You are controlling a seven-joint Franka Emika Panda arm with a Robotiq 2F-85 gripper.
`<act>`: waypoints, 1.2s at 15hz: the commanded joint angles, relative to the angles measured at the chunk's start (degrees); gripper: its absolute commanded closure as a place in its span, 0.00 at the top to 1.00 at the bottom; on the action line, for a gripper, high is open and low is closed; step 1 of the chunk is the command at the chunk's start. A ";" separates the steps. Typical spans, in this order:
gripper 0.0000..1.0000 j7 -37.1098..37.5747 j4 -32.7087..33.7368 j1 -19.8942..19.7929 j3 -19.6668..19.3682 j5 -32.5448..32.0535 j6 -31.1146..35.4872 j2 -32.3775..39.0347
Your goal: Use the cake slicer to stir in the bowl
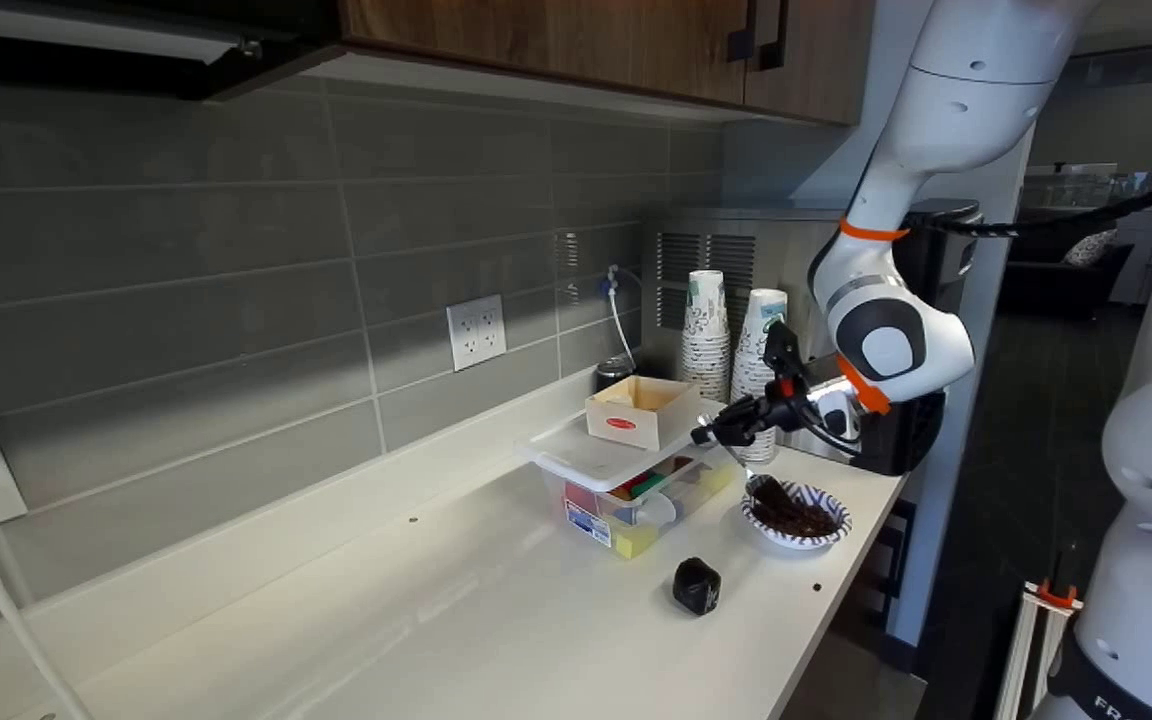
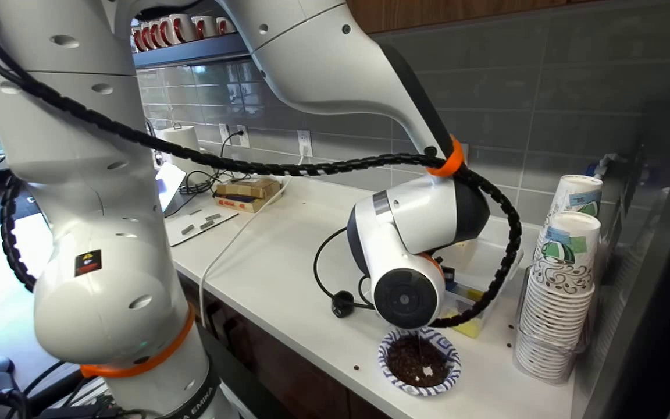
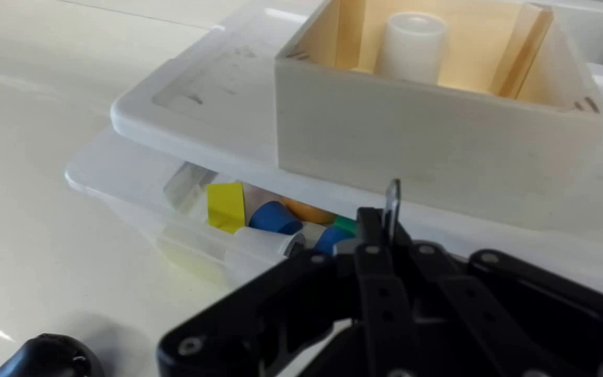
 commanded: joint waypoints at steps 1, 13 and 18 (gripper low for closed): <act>0.01 2.04 -0.67 1.10 0.90 -0.01 0.59 -1.14; 0.01 -8.07 1.84 5.18 4.47 1.61 5.01 4.29; 0.35 -9.93 2.90 5.65 4.78 3.90 6.00 5.37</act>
